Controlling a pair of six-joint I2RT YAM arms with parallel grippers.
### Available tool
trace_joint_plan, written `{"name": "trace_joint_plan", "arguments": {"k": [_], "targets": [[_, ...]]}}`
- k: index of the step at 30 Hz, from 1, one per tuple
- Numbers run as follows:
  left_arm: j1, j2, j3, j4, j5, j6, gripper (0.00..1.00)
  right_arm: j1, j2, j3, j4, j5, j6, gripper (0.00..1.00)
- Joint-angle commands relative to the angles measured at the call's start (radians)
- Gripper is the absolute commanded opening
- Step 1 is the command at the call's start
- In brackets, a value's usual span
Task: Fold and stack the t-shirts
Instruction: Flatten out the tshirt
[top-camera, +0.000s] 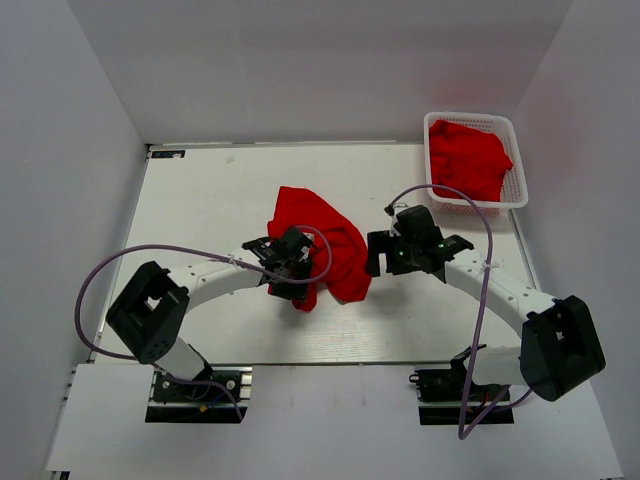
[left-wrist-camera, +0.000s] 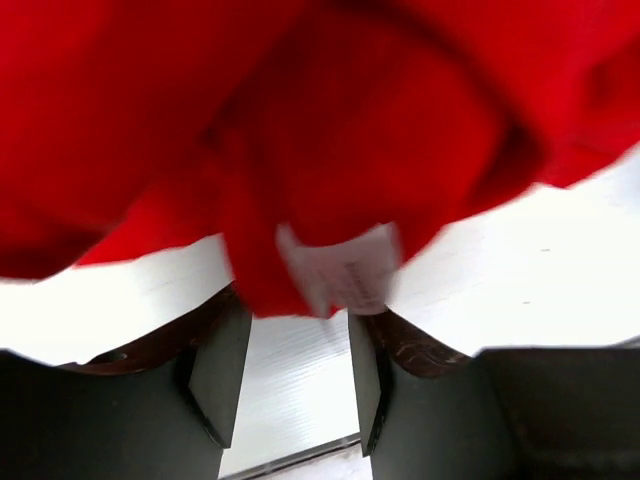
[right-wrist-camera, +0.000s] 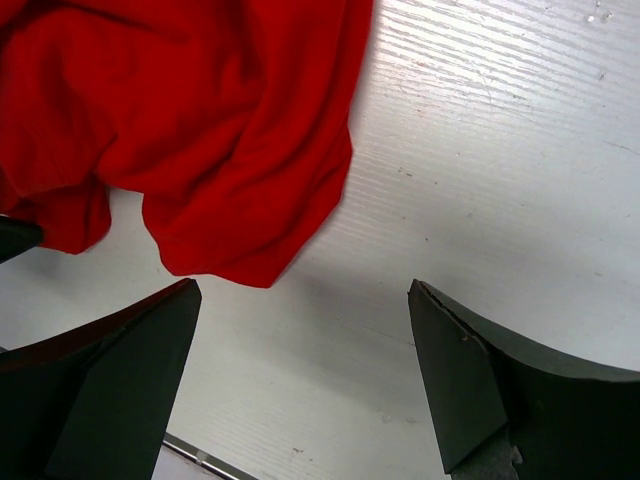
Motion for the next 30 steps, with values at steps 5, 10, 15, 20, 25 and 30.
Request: {"name": "trace_joint_plan", "arguments": {"k": [5, 10, 15, 20, 25, 30], "targets": [[-0.005, 0.042, 0.012, 0.114, 0.065, 0.027, 0.38, 0.008, 0.007, 0.036, -0.027, 0.036, -0.016, 0.90], [-0.005, 0.042, 0.043, 0.104, 0.054, 0.037, 0.00, 0.010, 0.011, 0.034, -0.047, 0.033, -0.033, 0.90], [-0.005, -0.110, 0.043, 0.104, -0.024, 0.037, 0.00, 0.019, 0.017, 0.031, -0.065, 0.025, -0.061, 0.90], [-0.005, -0.242, 0.102, 0.071, -0.116, 0.079, 0.00, 0.042, 0.043, 0.062, -0.065, 0.039, -0.078, 0.90], [0.004, -0.282, 0.132, 0.042, -0.152, 0.090, 0.00, 0.072, 0.122, 0.118, -0.087, 0.039, -0.090, 0.90], [0.004, -0.291, 0.122, 0.051, -0.152, 0.090, 0.00, 0.103, 0.174, 0.125, -0.064, 0.024, -0.081, 0.90]]}}
